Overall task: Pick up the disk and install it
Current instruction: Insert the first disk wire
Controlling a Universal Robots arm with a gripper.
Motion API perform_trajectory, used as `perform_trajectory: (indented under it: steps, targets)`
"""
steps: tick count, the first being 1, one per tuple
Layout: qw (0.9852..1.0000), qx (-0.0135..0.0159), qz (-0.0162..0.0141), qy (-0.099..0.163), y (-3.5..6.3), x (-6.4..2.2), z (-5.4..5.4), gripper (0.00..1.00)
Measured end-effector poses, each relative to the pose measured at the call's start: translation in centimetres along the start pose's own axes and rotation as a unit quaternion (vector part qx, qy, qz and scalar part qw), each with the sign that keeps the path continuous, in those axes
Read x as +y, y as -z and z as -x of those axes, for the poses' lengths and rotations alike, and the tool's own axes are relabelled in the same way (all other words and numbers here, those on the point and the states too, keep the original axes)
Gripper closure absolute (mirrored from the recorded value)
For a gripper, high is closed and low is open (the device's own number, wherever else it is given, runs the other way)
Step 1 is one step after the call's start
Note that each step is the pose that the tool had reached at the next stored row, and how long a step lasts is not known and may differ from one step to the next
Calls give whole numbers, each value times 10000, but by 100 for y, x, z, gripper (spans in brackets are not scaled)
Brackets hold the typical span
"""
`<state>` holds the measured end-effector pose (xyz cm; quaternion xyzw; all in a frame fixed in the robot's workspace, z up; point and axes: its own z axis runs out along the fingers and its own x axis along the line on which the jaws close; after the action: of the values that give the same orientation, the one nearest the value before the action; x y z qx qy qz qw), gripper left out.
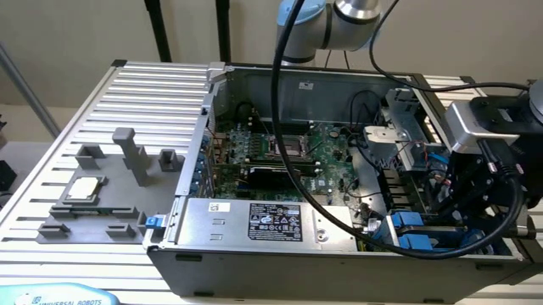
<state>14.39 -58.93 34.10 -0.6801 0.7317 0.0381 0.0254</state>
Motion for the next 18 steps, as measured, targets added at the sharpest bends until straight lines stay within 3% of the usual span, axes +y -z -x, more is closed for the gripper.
perform_trajectory:
  steps: [3,6,9,18]
  targets:
    - [10000,71,-4,-1,-5,4,60,84]
    - [9999,165,-1,-3,-7,0,80,84]
    - [9997,230,3,-5,-7,-10,85,84]
    - [9995,309,2,-7,-12,-13,127,84]
